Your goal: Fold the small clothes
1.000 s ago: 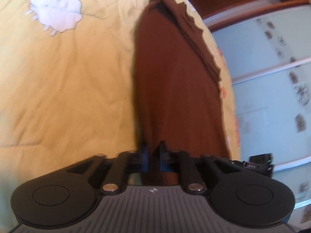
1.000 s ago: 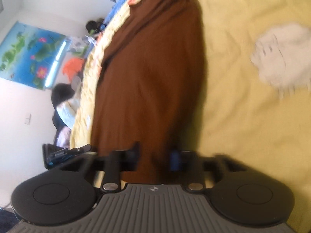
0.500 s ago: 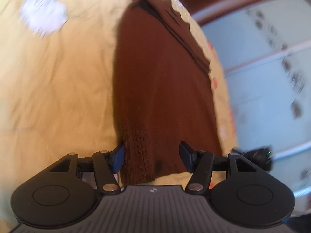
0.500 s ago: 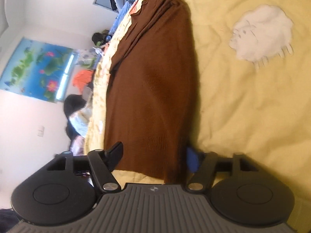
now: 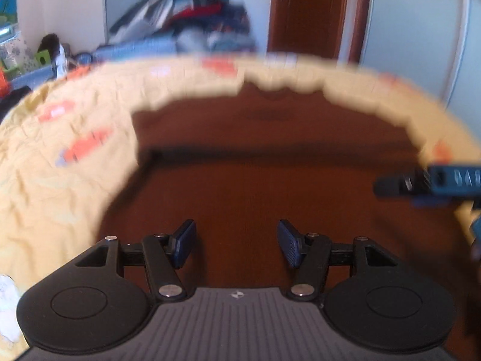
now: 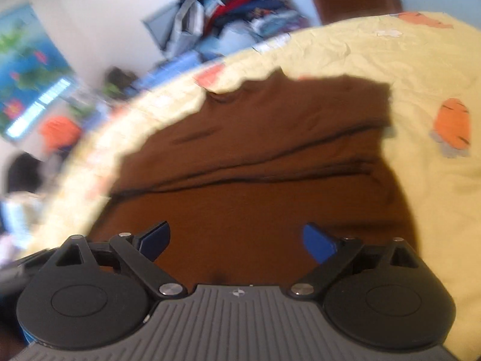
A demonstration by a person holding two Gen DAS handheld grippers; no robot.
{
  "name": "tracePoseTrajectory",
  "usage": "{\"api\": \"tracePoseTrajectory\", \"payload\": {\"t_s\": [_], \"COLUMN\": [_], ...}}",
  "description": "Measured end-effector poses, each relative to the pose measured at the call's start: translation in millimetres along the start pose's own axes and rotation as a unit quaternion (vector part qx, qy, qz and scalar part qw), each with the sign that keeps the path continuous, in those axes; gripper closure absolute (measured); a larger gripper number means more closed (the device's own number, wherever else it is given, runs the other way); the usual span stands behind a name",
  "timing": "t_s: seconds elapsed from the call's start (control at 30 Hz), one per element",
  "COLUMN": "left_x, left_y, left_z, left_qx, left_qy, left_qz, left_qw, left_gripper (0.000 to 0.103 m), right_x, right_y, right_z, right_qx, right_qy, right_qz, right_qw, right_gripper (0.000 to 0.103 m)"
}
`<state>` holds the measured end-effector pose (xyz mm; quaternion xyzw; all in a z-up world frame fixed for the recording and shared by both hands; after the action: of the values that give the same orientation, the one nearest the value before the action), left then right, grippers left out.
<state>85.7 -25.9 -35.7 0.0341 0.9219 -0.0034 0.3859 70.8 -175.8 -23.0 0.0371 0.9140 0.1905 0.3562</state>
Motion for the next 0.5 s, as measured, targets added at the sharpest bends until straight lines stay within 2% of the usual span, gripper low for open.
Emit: {"api": "tracePoseTrajectory", "payload": {"t_s": [0.03,0.07,0.13,0.17,0.2,0.23,0.4,0.5], "left_x": [3,7,16,18,20,22,32,36], "left_y": [-2,-3,2,3,6,9,11,9], "left_z": [-1,2,-1,-2,-1,-2,-12,-18], "left_qx": [-0.011,-0.02,-0.013,-0.004,0.002,0.003,0.008,0.006], "left_qy": [-0.034,-0.039,-0.062,-0.06,-0.054,-0.048,-0.044,-0.045], "left_qz": [0.009,0.019,0.013,0.004,0.0,0.001,0.013,0.011], "left_qw": [0.9993,0.9989,0.9979,0.9982,0.9985,0.9988,0.9989,0.9989], "left_gripper": [0.029,0.028,0.024,0.02,0.009,0.001,0.0,0.0], "right_x": [2,5,16,26,35,43,79,83], "right_y": [2,8,14,14,15,14,1,-2], "right_z": [8,12,13,10,5,-3,-46,-52], "right_qx": [0.027,0.051,0.088,0.104,0.115,0.112,0.1,0.104], "right_qy": [-0.01,-0.026,-0.023,-0.022,-0.026,-0.034,-0.039,-0.045], "right_qz": [-0.024,-0.055,-0.112,-0.146,-0.173,-0.176,-0.169,-0.164], "right_qw": [0.999,0.997,0.99,0.984,0.978,0.977,0.98,0.98], "right_gripper": [0.004,0.0,0.0,0.0,0.0,0.0,0.0,0.0]}}
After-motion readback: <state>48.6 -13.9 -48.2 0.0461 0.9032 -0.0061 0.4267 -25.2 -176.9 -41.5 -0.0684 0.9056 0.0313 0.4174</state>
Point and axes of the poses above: each gripper's, at about its wrist camera, not at the fingertips, and z roughly the way its jaws point, y to its left, x to its underside, the point moved 8 cm from there along z, roughly the way its jaws point, and after that the axes turned 1 degree about z, right-handed, at the moved point
